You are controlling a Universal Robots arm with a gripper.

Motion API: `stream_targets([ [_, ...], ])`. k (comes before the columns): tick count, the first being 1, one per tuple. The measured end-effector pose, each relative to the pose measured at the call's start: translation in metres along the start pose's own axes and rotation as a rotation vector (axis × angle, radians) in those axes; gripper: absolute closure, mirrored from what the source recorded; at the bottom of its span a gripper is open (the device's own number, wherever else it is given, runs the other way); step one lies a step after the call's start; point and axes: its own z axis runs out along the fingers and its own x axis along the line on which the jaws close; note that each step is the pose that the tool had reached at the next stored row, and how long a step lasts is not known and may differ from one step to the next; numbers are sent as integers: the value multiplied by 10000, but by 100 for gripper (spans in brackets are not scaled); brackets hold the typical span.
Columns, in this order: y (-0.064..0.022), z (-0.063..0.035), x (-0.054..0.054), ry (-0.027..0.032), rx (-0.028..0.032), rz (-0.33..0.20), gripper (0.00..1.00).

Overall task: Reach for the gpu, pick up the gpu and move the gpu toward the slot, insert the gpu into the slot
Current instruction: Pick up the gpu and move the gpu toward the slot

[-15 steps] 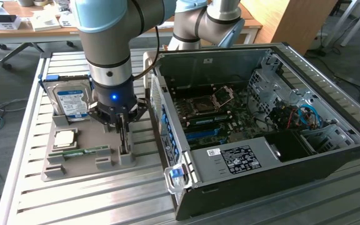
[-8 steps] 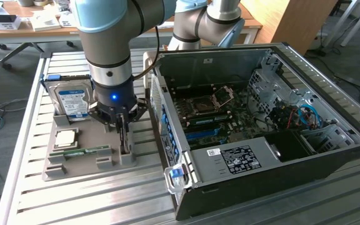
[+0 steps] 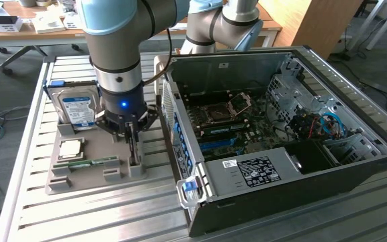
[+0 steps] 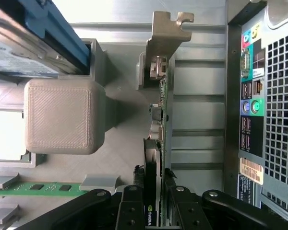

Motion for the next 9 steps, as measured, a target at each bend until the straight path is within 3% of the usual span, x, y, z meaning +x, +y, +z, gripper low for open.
stream_targets([
  [9, 0, -16, 0, 3, -2, -75, 74],
])
